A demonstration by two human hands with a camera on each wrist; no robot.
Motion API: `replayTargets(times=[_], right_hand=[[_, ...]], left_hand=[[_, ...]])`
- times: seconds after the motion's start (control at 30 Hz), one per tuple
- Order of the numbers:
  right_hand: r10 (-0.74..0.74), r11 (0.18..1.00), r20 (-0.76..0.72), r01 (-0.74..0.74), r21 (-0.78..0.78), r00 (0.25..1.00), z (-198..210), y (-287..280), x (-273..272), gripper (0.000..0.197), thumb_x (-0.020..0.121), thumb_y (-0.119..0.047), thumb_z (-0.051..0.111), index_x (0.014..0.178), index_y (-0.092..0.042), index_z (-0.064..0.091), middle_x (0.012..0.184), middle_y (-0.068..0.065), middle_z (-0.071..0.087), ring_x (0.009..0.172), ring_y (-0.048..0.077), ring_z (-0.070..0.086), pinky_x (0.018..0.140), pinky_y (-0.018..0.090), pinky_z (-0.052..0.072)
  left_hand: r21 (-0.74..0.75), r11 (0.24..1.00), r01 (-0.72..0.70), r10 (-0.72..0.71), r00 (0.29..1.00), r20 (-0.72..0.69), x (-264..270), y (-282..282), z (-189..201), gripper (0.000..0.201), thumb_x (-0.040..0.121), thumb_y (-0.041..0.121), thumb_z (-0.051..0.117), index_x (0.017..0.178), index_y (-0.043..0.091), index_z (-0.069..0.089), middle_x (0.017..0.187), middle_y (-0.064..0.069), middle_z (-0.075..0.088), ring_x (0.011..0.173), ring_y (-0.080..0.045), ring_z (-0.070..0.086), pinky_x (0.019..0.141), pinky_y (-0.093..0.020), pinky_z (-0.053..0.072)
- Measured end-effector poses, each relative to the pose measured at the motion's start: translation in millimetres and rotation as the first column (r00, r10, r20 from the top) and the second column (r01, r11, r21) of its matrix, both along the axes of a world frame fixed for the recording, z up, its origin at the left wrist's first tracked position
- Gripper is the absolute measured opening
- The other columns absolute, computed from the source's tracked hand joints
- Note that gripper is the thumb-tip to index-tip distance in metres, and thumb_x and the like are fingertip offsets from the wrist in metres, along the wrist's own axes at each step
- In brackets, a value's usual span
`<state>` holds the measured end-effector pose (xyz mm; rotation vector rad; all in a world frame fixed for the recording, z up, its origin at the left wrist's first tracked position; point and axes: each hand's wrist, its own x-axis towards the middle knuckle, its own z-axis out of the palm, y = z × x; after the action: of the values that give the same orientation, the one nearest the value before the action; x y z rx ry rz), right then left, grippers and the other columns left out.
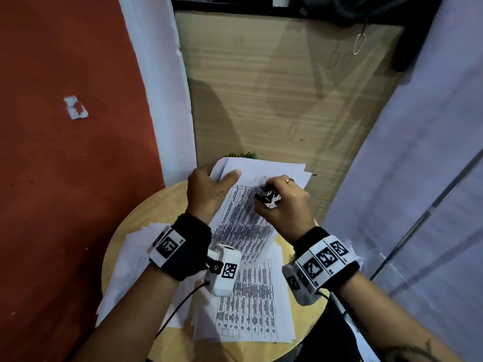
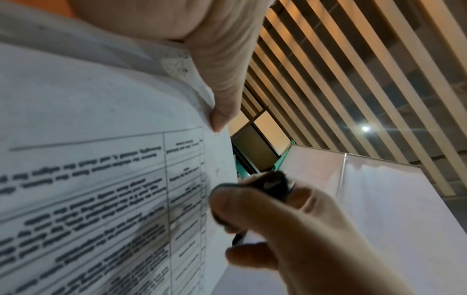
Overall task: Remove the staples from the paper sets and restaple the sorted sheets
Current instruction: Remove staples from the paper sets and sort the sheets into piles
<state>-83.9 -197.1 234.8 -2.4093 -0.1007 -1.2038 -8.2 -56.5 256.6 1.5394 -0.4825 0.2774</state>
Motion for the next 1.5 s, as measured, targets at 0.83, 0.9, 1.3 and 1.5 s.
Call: replayTargets(times=[0.83,0.9,1.3,1.5], right_hand=[[0.177,0.984,-0.324,-0.167,0.059,0.93,37,-38,-2,0.041,0.055,-0.009,0.086,0.092,-0.008,0.067,0.117,0.001,0.051,0.087,0.018,0.057,0.081,0.027,0.046],[0.2,0.98,-0.324,-0.194,0.05,0.925,40,-39,-1,0.041,0.054,-0.008,0.086,0.091,-0.008,0.068,0.097,0.005,0.06,0.083,0.02,0.058,0.076,0.028,0.046],[0.114,0.993,-0.364,-0.118,0.012,0.925,56,-34,-3,0.047,0.055,-0.017,0.085,0.099,-0.008,0.069,0.093,0.009,0.06,0.085,0.021,0.058,0.079,0.04,0.05],[0.139,0.989,-0.356,-0.144,0.014,0.924,58,-27,-9,0.044,0.057,-0.016,0.084,0.098,-0.009,0.069,0.092,0.008,0.06,0.084,0.021,0.058,0.077,0.033,0.05]], left_hand=[[0.027,0.947,0.32,-0.313,0.938,-0.148,18,15,-3,0.063,0.055,0.045,0.086,0.093,-0.002,0.07,0.102,-0.018,0.07,0.094,-0.026,0.066,0.092,-0.046,0.049],[0.016,0.945,0.328,-0.322,0.937,-0.138,20,18,-4,0.046,0.061,0.034,0.085,0.091,0.002,0.072,0.091,-0.009,0.072,0.089,-0.02,0.066,0.086,-0.038,0.05],[0.402,0.812,-0.422,0.049,0.737,0.674,9,17,33,0.067,0.066,0.071,0.059,0.115,0.025,0.063,0.111,-0.001,0.062,0.106,-0.026,0.053,0.085,-0.037,0.036],[0.731,0.609,-0.308,-0.165,0.852,0.497,5,-2,36,0.043,0.072,0.057,0.066,0.102,0.027,0.07,0.097,0.0,0.072,0.099,-0.024,0.061,0.089,-0.037,0.033]])
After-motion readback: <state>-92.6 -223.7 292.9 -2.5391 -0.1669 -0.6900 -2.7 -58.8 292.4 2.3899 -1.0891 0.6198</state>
